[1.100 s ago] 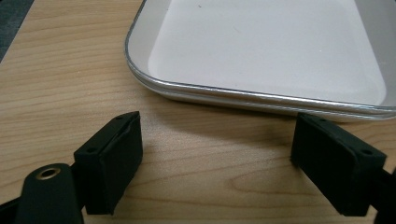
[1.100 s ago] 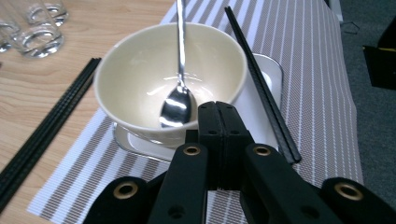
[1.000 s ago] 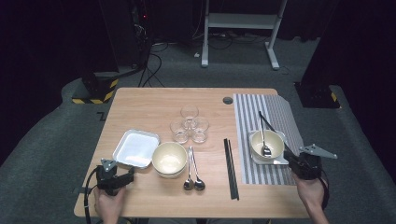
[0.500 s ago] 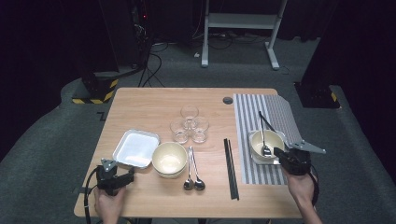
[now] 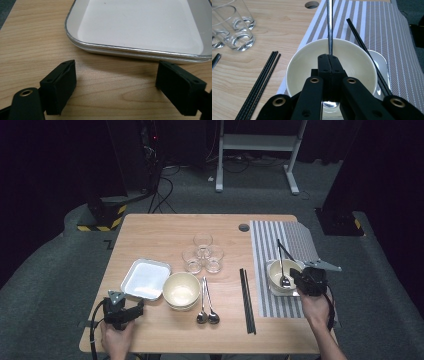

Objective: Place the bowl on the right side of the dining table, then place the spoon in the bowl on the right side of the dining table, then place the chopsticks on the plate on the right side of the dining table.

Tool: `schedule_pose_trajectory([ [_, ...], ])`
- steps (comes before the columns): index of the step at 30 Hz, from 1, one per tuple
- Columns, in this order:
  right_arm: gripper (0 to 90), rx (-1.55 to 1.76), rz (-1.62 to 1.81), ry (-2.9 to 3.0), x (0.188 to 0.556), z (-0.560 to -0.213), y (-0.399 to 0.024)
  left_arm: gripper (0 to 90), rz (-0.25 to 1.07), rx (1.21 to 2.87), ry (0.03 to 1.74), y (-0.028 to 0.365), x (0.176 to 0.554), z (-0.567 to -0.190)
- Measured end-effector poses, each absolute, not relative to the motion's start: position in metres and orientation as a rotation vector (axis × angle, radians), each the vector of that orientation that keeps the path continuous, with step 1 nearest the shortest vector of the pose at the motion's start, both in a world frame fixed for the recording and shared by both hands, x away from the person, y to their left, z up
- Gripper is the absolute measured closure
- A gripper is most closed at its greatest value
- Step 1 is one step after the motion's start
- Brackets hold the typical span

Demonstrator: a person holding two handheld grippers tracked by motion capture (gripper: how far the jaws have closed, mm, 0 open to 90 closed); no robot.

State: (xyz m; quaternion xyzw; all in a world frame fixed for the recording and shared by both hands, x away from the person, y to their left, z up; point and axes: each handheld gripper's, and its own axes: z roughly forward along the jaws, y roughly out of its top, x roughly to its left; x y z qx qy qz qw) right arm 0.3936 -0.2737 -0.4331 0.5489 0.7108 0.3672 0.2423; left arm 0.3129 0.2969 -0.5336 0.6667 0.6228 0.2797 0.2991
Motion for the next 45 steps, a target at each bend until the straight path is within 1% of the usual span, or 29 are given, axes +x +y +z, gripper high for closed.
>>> schedule_pose_trajectory([
  [7,90.0,1.550,0.985,1.977,0.406,-0.435,-0.270,17.4,0.740,1.768,1.656,0.298,0.313,-0.533],
  [10,90.0,1.539,0.953,2.007,0.413,-0.439,-0.269,17.6,0.743,1.771,1.657,0.297,0.313,-0.533],
  [17,90.0,1.547,0.945,1.963,0.431,-0.436,-0.274,17.6,0.747,1.765,1.661,0.297,0.313,-0.533],
  [23,90.0,1.529,0.922,1.971,0.446,-0.437,-0.268,17.6,0.747,1.765,1.661,0.297,0.314,-0.533],
  [28,89.9,1.507,0.904,1.977,0.451,-0.435,-0.265,17.6,0.746,1.764,1.662,0.297,0.314,-0.533],
  [36,89.9,1.530,0.902,1.954,0.462,-0.435,-0.272,17.5,0.744,1.764,1.662,0.297,0.314,-0.533],
  [45,90.0,1.534,0.917,1.944,0.470,-0.426,-0.270,17.5,0.744,1.764,1.662,0.297,0.314,-0.533],
])
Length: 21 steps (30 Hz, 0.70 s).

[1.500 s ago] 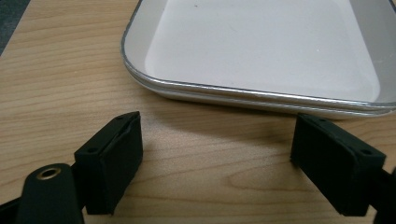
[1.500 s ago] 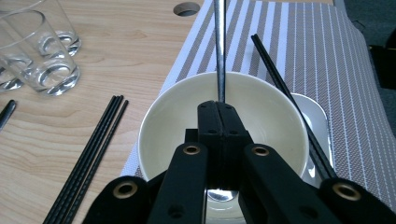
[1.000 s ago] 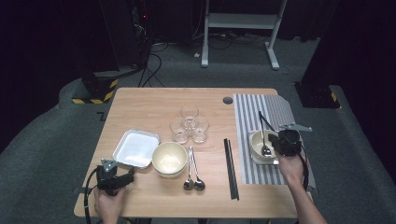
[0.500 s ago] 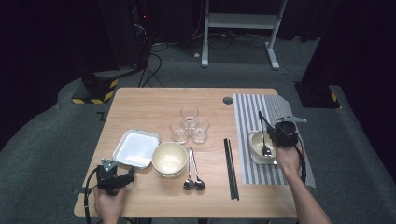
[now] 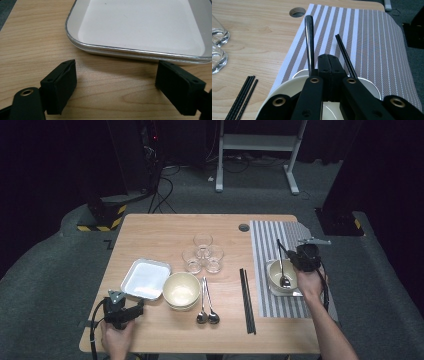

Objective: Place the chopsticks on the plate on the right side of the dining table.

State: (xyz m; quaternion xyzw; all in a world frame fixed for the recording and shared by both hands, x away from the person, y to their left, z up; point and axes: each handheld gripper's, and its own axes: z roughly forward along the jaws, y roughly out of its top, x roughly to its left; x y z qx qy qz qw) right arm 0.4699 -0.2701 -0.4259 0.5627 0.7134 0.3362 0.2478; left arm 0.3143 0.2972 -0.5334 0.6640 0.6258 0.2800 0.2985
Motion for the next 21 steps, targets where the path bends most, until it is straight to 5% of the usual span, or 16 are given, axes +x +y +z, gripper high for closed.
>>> schedule_pose_trajectory([
  [21,90.0,1.604,0.833,1.970,0.496,-0.430,-0.265,16.6,0.738,1.777,1.652,0.297,0.314,-0.533],
])
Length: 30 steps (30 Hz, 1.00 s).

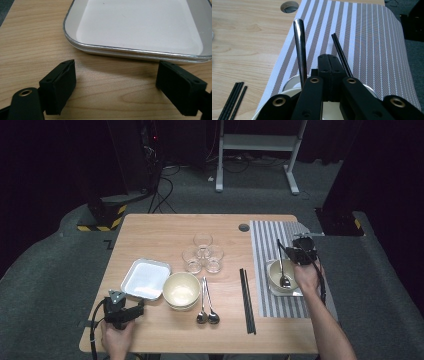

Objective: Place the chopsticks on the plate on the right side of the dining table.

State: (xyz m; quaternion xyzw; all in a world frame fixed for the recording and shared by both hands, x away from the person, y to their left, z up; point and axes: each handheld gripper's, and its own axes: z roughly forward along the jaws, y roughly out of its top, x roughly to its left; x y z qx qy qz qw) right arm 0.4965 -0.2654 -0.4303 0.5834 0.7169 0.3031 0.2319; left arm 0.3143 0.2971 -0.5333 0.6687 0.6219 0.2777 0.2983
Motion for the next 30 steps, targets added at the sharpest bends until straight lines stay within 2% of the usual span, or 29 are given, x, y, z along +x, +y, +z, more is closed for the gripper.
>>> schedule_pose_trajectory([
  [30,90.0,1.687,0.708,1.954,0.529,-0.445,-0.263,16.8,0.736,1.781,1.643,0.297,0.314,-0.533],
])
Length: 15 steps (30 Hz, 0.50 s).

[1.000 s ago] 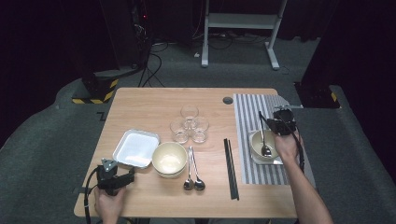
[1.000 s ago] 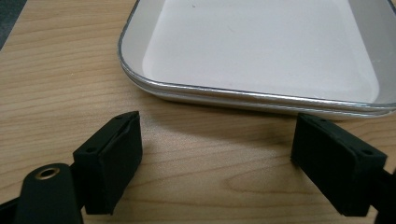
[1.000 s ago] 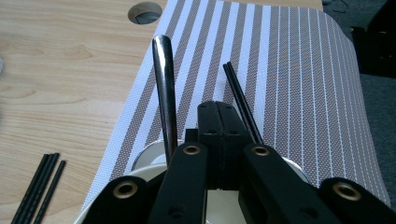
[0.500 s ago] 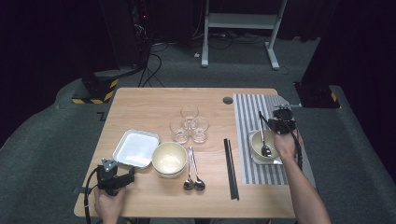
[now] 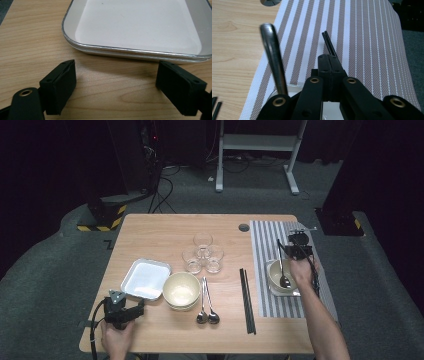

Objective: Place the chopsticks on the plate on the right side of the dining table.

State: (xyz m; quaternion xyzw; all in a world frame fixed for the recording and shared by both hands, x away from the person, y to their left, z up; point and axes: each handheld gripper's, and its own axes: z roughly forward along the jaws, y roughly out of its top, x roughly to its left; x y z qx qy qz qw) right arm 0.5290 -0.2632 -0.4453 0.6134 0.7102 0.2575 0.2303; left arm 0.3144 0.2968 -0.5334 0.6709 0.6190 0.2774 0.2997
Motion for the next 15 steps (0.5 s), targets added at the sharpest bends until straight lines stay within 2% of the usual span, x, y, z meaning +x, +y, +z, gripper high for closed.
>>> schedule_pose_trajectory([
  [15,90.0,1.741,0.663,1.964,0.556,-0.451,-0.257,17.3,0.740,1.782,1.641,0.296,0.314,-0.533],
])
